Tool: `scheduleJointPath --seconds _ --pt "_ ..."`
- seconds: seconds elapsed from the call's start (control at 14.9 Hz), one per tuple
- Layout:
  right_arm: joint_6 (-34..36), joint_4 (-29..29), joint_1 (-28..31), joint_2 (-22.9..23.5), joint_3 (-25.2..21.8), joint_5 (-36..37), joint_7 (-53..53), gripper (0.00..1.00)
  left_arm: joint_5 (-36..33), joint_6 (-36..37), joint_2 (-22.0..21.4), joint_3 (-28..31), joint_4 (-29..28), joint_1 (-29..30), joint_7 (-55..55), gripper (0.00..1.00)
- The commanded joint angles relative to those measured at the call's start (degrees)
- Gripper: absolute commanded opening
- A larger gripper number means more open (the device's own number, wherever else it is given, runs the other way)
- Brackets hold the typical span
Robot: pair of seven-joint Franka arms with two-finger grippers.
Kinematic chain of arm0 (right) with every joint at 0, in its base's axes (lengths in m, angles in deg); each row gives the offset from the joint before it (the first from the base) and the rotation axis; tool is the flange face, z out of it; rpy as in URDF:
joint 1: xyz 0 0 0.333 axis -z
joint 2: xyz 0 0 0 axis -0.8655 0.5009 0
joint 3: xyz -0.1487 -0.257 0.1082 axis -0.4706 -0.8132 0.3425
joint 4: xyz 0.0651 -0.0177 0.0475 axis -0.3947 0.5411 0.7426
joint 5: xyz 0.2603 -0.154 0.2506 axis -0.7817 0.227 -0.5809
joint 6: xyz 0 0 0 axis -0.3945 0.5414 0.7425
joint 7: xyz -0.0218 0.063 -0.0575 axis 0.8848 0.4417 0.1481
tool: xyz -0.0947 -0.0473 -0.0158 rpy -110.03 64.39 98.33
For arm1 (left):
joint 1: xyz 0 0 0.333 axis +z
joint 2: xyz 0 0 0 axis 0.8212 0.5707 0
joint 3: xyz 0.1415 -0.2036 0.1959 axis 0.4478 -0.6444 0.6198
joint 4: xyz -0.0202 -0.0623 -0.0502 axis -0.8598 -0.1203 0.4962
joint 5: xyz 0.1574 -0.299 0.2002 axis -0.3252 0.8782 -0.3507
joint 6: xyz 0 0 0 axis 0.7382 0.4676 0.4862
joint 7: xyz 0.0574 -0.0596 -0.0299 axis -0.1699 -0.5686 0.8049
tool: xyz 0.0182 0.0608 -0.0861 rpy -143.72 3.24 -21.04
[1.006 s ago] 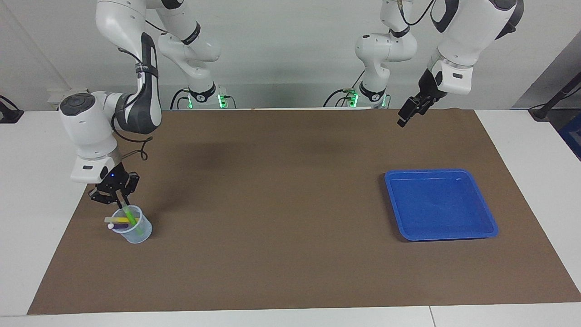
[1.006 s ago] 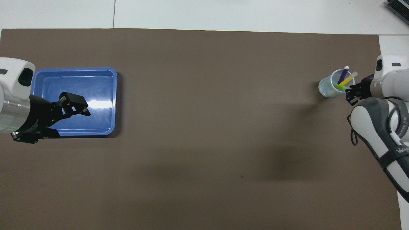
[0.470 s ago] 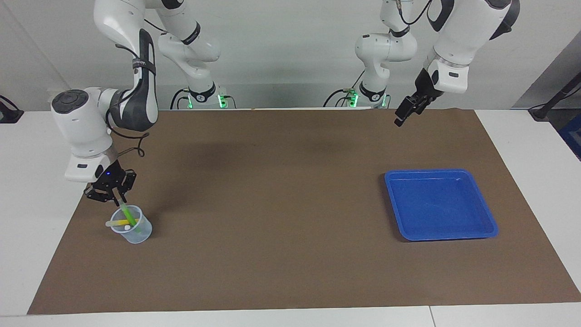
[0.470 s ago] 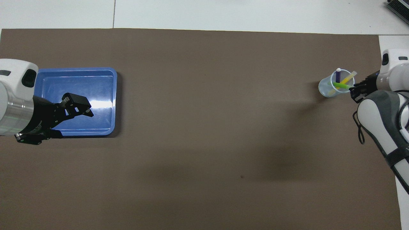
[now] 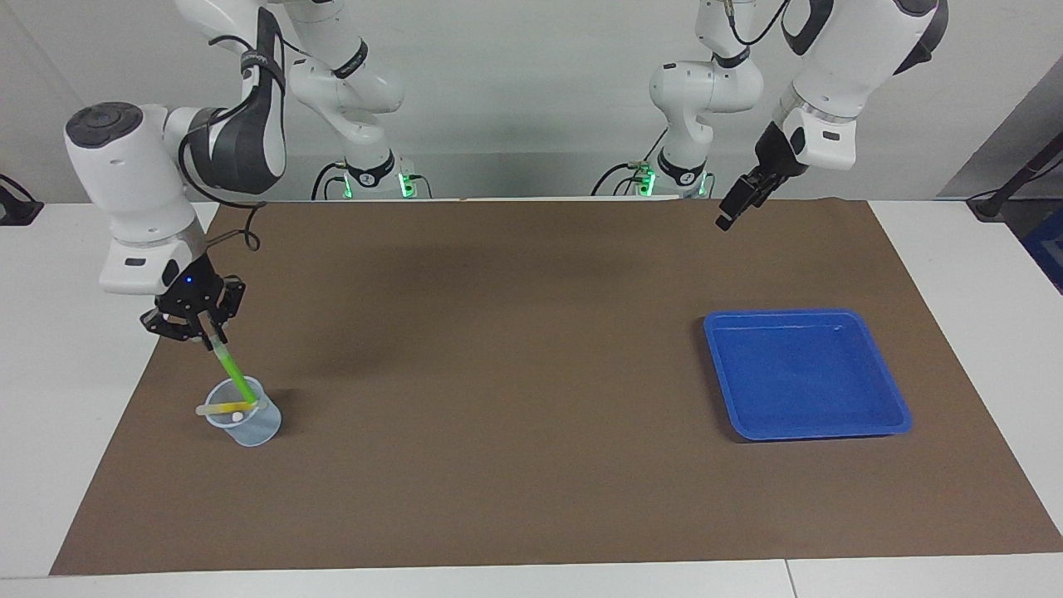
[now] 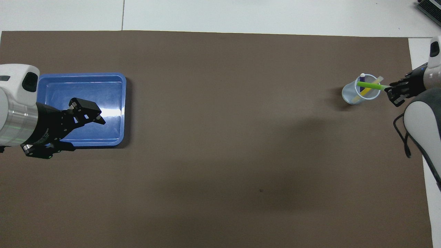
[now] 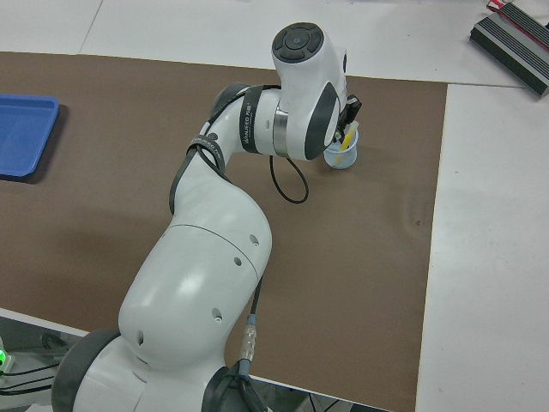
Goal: Right arm passes pens to left for tray arrangement
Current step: 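Lift the green pen with the right gripper while the left gripper approaches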
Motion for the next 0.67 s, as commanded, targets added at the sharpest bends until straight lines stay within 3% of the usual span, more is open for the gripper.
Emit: scheduleJointPath --seconds 0.0,0.34,0.6 --pt "8.1 -4.6 0.6 -0.4 0.4 -7.9 -0.8 0.0 1.9 -2.7 -1.9 0.4 -2.7 -2.7 6.5 1.0" --pt "12.4 -7.1 0.5 -1.0 0.5 -25.9 -2.3 0.0 7.9 -7.4 -2.7 0.3 -4.8 -5.0 14.1 1.0" --pt "10.9 -7.1 -0.8 -1.0 2.8 -40.1 -14.9 0.0 9.2 -17.1 -2.8 0.3 -6.7 -12.2 30.9 1.0"
